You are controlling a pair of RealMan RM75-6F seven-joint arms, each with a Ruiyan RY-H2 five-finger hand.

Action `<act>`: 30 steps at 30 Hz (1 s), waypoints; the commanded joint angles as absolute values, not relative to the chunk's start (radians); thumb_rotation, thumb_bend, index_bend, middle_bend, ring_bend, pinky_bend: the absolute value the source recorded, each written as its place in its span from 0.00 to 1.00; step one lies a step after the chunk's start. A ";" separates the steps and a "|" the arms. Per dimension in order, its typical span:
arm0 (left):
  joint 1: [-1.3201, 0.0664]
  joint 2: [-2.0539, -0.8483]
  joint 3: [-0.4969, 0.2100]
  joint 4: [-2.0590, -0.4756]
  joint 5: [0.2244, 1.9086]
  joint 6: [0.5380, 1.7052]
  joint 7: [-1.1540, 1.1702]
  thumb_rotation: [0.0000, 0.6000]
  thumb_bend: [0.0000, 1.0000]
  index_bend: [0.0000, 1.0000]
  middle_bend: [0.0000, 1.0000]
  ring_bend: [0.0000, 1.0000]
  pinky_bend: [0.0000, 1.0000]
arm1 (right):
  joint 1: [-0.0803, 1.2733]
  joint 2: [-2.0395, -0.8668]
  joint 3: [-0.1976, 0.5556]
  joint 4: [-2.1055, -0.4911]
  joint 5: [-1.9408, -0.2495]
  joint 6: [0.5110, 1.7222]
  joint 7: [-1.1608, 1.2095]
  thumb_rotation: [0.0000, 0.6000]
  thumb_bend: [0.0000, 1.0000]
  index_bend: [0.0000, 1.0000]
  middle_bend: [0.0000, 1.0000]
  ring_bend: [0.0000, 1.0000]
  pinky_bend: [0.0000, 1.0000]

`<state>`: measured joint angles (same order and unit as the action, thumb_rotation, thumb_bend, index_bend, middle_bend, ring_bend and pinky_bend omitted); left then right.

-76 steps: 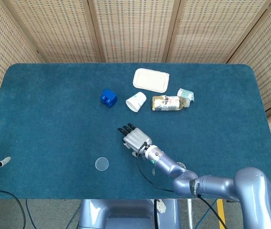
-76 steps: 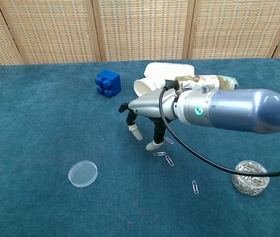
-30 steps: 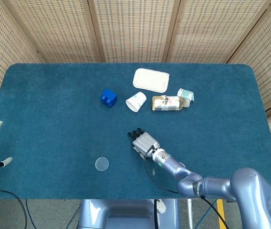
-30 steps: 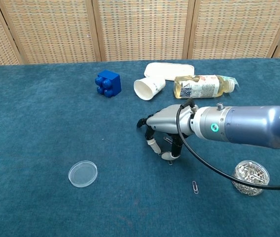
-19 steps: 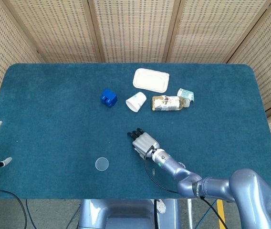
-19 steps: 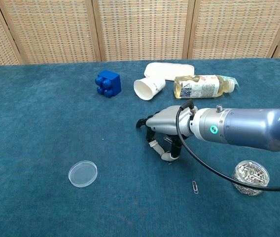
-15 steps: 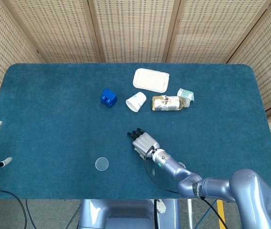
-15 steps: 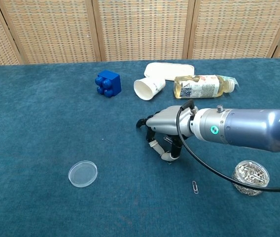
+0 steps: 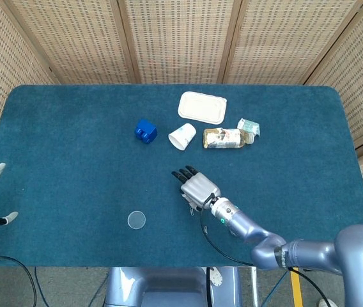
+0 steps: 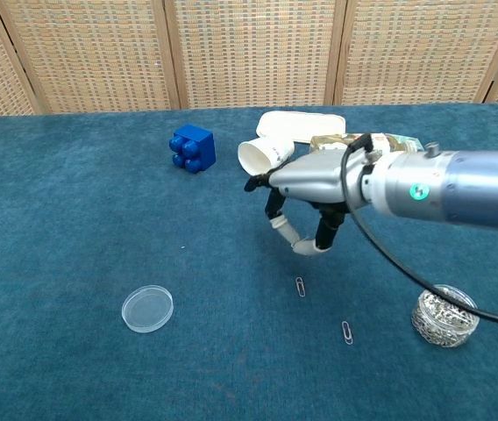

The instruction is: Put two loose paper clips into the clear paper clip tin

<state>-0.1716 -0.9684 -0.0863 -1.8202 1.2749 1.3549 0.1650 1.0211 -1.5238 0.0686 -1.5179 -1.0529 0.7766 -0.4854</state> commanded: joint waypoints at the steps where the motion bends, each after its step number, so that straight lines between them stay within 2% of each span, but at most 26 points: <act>1: -0.170 -0.967 -0.084 -1.823 1.281 1.359 0.165 1.00 0.00 0.00 0.00 0.00 0.00 | 0.978 -1.411 0.027 -1.636 -1.126 0.827 -0.503 1.00 0.43 0.68 0.02 0.00 0.00; 6: -0.166 -0.967 -0.079 -1.827 1.294 1.365 0.167 1.00 0.00 0.00 0.00 0.00 0.00 | 0.915 -1.327 -0.047 -1.701 -1.227 0.865 -0.485 1.00 0.43 0.68 0.02 0.00 0.00; 14: -0.156 -0.964 -0.071 -1.840 1.321 1.384 0.170 1.00 0.00 0.00 0.00 0.00 0.00 | 0.825 -1.279 -0.121 -1.695 -1.345 0.915 -0.426 1.00 0.43 0.68 0.04 0.00 0.00; 30: -0.151 -0.965 -0.064 -1.854 1.338 1.393 0.186 1.00 0.00 0.00 0.00 0.00 0.00 | 0.733 -1.289 -0.143 -1.621 -1.457 0.945 -0.329 1.00 0.43 0.68 0.04 0.00 0.00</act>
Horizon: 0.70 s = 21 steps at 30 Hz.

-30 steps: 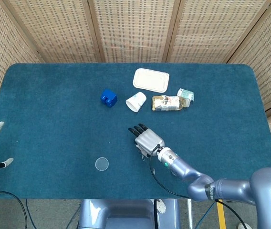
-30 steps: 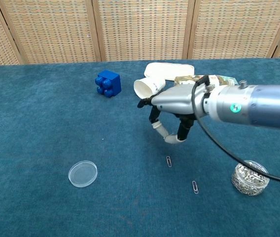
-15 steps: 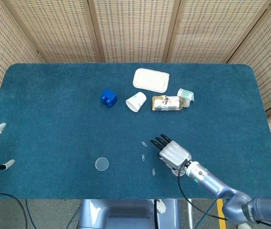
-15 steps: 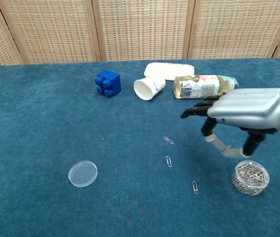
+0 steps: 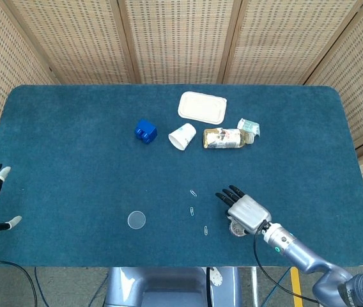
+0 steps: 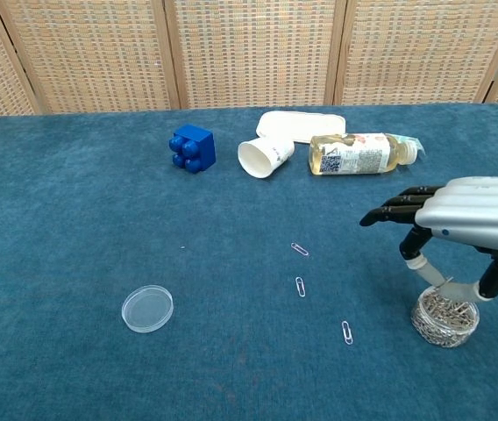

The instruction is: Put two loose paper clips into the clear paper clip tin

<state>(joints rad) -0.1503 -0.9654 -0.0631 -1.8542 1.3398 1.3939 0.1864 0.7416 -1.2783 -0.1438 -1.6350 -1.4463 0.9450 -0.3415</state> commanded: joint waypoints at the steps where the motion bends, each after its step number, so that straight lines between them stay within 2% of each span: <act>1: -0.151 -0.965 -0.064 -1.854 1.338 1.393 0.186 1.00 0.00 0.00 0.00 0.00 0.00 | 0.730 -1.293 -0.142 -1.616 -1.461 0.944 -0.325 1.00 0.43 0.68 0.04 0.00 0.00; 18: -0.150 -0.966 -0.067 -1.852 1.332 1.392 0.189 1.00 0.00 0.00 0.00 0.00 0.00 | 0.707 -1.333 -0.119 -1.577 -1.484 0.902 -0.342 1.00 0.43 0.68 0.04 0.00 0.00; 21: -0.151 -0.967 -0.067 -1.852 1.331 1.390 0.192 1.00 0.00 0.00 0.00 0.00 0.00 | 0.702 -1.330 -0.116 -1.578 -1.485 0.899 -0.348 1.00 0.43 0.65 0.04 0.00 0.00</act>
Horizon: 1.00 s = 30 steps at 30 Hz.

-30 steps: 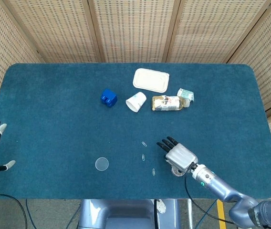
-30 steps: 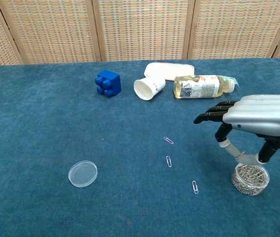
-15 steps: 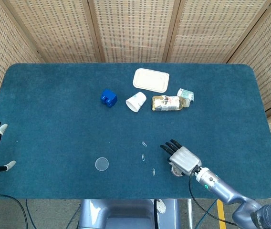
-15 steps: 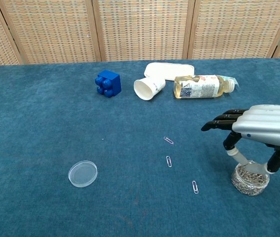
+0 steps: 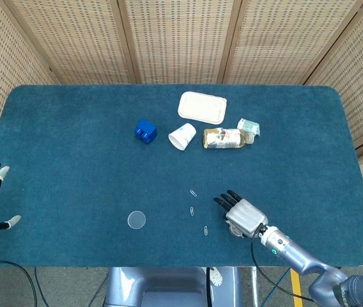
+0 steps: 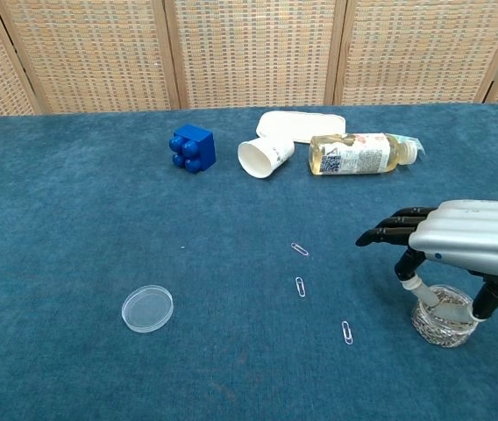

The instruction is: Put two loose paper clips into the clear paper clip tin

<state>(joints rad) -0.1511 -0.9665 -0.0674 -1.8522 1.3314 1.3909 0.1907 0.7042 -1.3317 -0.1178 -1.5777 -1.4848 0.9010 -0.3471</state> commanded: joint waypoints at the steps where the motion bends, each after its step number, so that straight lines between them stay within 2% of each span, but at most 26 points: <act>1: -0.151 -0.967 -0.067 -1.852 1.331 1.390 0.192 1.00 0.00 0.00 0.00 0.00 0.00 | 0.701 -1.329 -0.115 -1.579 -1.485 0.897 -0.348 1.00 0.42 0.61 0.04 0.00 0.00; 4: -0.151 -0.968 -0.066 -1.852 1.332 1.390 0.194 1.00 0.00 0.00 0.00 0.00 0.00 | 0.697 -1.326 -0.112 -1.579 -1.487 0.896 -0.351 1.00 0.30 0.53 0.04 0.00 0.00; 6: -0.151 -0.968 -0.066 -1.854 1.332 1.391 0.195 1.00 0.00 0.00 0.00 0.00 0.00 | 0.695 -1.324 -0.110 -1.580 -1.488 0.894 -0.354 1.00 0.28 0.51 0.04 0.00 0.00; 17: -0.149 -0.966 -0.067 -1.853 1.334 1.393 0.190 1.00 0.00 0.00 0.00 0.00 0.00 | 0.677 -1.295 -0.094 -1.623 -1.506 0.922 -0.358 1.00 0.27 0.50 0.04 0.00 0.00; 24: -0.146 -0.963 -0.065 -1.853 1.339 1.396 0.182 1.00 0.00 0.00 0.00 0.00 0.00 | 0.635 -1.198 -0.067 -1.698 -1.576 1.058 -0.299 1.00 0.27 0.50 0.04 0.00 0.00; 26: -0.143 -0.962 -0.064 -1.852 1.344 1.401 0.177 1.00 0.00 0.00 0.00 0.00 0.00 | 0.608 -1.169 -0.065 -1.698 -1.594 1.114 -0.278 1.00 0.25 0.46 0.04 0.00 0.00; 28: -0.137 -0.961 -0.061 -1.849 1.352 1.408 0.168 1.00 0.00 0.00 0.00 0.00 0.00 | 0.566 -1.146 -0.066 -1.659 -1.622 1.196 -0.273 1.00 0.16 0.35 0.04 0.00 0.00; 30: -0.131 -0.960 -0.057 -1.845 1.360 1.415 0.159 1.00 0.00 0.00 0.00 0.00 0.00 | 0.521 -1.142 -0.065 -1.603 -1.633 1.270 -0.263 1.00 0.03 0.15 0.02 0.00 0.00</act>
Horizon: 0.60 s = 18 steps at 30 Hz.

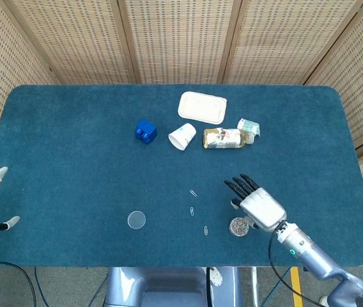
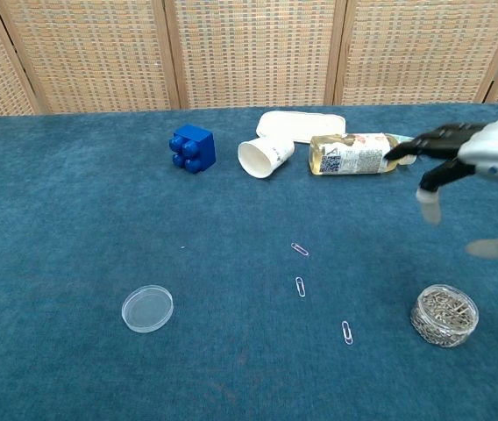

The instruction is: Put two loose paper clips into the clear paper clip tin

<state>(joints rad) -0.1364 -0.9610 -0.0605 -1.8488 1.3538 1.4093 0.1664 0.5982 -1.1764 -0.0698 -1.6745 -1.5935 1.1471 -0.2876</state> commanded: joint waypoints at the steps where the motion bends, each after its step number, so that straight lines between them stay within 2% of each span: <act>1: -0.127 -0.961 -0.054 -1.842 1.363 1.419 0.155 1.00 0.00 0.00 0.00 0.00 0.00 | 0.501 -1.144 -0.062 -1.581 -1.628 1.298 -0.246 1.00 0.01 0.09 0.01 0.00 0.00; 4: -0.115 -0.964 -0.046 -1.831 1.376 1.433 0.143 1.00 0.00 0.00 0.00 0.00 0.00 | 0.434 -1.158 -0.049 -1.533 -1.573 1.366 -0.165 1.00 0.00 0.00 0.00 0.00 0.00; 8: -0.099 -0.964 -0.038 -1.823 1.400 1.454 0.122 1.00 0.00 0.00 0.00 0.00 0.00 | 0.358 -1.174 -0.036 -1.503 -1.510 1.422 -0.107 1.00 0.00 0.00 0.00 0.00 0.00; 18: -0.084 -0.960 -0.028 -1.819 1.439 1.478 0.103 1.00 0.00 0.00 0.00 0.00 0.00 | 0.275 -1.217 -0.010 -1.468 -1.502 1.510 -0.058 1.00 0.00 0.00 0.00 0.00 0.00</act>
